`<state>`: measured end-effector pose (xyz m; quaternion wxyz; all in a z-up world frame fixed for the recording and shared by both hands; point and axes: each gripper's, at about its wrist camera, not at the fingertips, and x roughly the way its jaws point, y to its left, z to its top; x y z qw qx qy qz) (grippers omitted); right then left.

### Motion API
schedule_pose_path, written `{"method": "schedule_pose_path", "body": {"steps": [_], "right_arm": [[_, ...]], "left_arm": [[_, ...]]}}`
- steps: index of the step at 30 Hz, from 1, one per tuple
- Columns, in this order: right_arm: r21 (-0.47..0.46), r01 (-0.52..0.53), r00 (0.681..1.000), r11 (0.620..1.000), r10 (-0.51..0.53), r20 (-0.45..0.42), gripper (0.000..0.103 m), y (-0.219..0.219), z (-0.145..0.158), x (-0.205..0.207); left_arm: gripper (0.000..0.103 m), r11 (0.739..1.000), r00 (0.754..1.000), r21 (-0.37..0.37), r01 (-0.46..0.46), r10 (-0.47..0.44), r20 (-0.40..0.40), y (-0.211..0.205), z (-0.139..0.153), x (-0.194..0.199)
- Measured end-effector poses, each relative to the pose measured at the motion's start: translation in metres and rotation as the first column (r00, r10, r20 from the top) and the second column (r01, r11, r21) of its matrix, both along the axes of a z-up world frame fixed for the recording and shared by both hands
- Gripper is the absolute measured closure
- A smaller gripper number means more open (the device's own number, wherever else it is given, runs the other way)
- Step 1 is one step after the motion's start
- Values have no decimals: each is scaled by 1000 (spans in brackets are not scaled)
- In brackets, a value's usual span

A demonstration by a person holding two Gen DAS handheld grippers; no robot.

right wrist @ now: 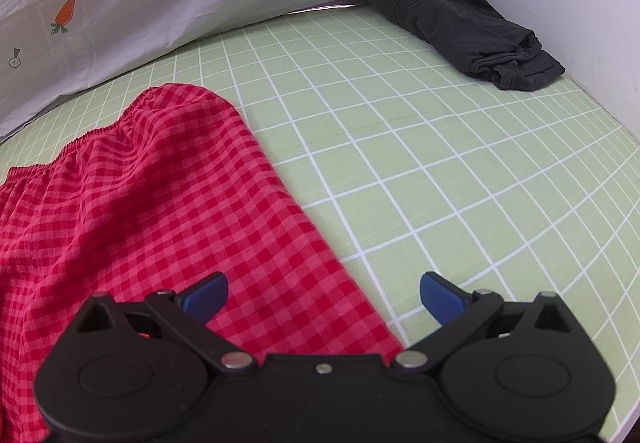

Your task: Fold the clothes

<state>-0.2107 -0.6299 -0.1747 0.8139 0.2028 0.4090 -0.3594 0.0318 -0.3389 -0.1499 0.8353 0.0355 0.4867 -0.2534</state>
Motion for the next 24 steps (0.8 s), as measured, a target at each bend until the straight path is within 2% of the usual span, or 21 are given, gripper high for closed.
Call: {"method": "schedule_pose_path", "body": {"steps": [4,5,6,13,16,19,22,24], "right_arm": [[-4,-10,1000,1000,10,1,0,6,1,-1],[-6,-15,1000,1000,15,0,0,7,2,-1],[-7,-19,1000,1000,19,-1,0,8,2,-1],[-32,-66,998,997,67,12,0,24,13,-12],[-25,-83,997,996,83,8,0,34,14,-18],[-15,-100,995,995,100,0,0,43,13,-24],[-7,-106,994,994,106,1,0,50,13,-30],[-4,-108,994,994,108,6,0,53,14,-33]], "left_arm": [[80,1000,1000,22,14,-14,22,-4,-1,-1],[85,1000,1000,11,-2,2,26,3,2,-3],[103,1000,999,-1,-18,18,31,9,6,-5],[103,988,990,-87,-127,132,55,55,28,-19],[103,965,965,-89,-248,254,66,107,41,-32],[103,929,927,-35,-369,371,59,155,42,-45],[102,881,881,-7,-473,473,-5,199,29,-55],[100,864,863,5,-504,504,-28,215,24,-60]]}}
